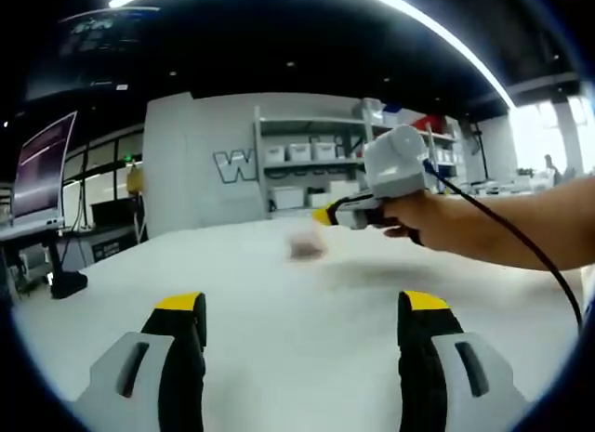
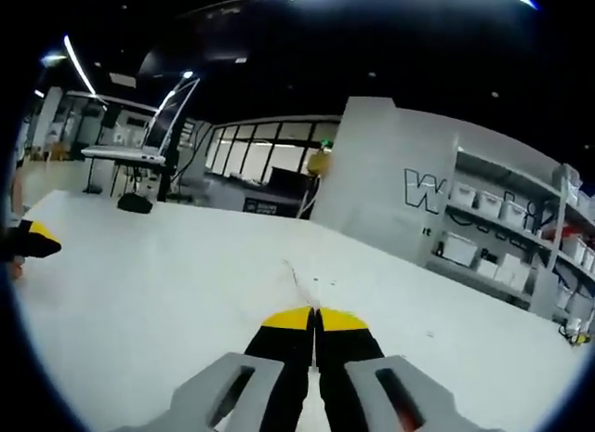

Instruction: Open the resealable bag by pulling the two sides of the seal apart until the entire bag opening is separated and visibly accessible.

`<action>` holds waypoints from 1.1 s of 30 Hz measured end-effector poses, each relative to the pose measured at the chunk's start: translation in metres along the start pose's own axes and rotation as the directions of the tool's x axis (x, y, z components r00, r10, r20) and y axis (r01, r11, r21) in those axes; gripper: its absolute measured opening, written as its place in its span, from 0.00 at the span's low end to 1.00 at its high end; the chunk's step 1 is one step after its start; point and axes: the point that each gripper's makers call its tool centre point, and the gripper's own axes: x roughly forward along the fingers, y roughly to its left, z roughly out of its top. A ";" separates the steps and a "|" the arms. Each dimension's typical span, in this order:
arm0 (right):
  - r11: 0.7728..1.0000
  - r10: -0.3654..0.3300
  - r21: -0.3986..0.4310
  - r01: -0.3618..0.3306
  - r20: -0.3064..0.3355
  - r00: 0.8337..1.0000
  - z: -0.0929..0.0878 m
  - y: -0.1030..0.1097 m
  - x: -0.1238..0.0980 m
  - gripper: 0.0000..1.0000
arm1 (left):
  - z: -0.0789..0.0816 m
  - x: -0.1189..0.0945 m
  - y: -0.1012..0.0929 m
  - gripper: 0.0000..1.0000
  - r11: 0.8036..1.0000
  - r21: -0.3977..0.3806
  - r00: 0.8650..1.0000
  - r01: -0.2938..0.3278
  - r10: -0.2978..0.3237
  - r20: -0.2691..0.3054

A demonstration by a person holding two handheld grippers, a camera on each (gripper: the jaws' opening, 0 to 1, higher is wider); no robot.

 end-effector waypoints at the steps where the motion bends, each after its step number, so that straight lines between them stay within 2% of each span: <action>1: 1.000 -0.003 0.004 0.003 0.004 1.000 0.002 -0.001 0.000 0.00 | 0.000 0.000 0.000 0.84 1.000 0.000 1.000 0.000 0.000 0.000; 9: 0.998 -0.009 0.055 0.007 0.035 0.999 0.013 -0.003 -0.009 0.00 | 0.000 0.000 0.000 0.84 1.000 0.000 1.000 0.000 0.000 0.000; 20: 0.988 -0.017 0.156 0.008 0.059 0.998 0.016 -0.006 -0.028 0.00 | 0.001 0.000 -0.001 0.84 1.000 -0.001 1.000 0.002 -0.002 0.002; 27: 0.983 -0.014 0.182 0.003 0.062 0.998 0.015 -0.002 -0.039 0.00 | 0.001 -0.001 -0.002 0.84 1.000 -0.001 1.000 0.003 -0.003 0.002; 33: 0.980 -0.016 0.198 -0.002 0.086 0.996 0.025 -0.001 -0.046 0.00 | 0.001 -0.001 -0.001 0.85 1.000 0.001 1.000 0.003 -0.003 0.002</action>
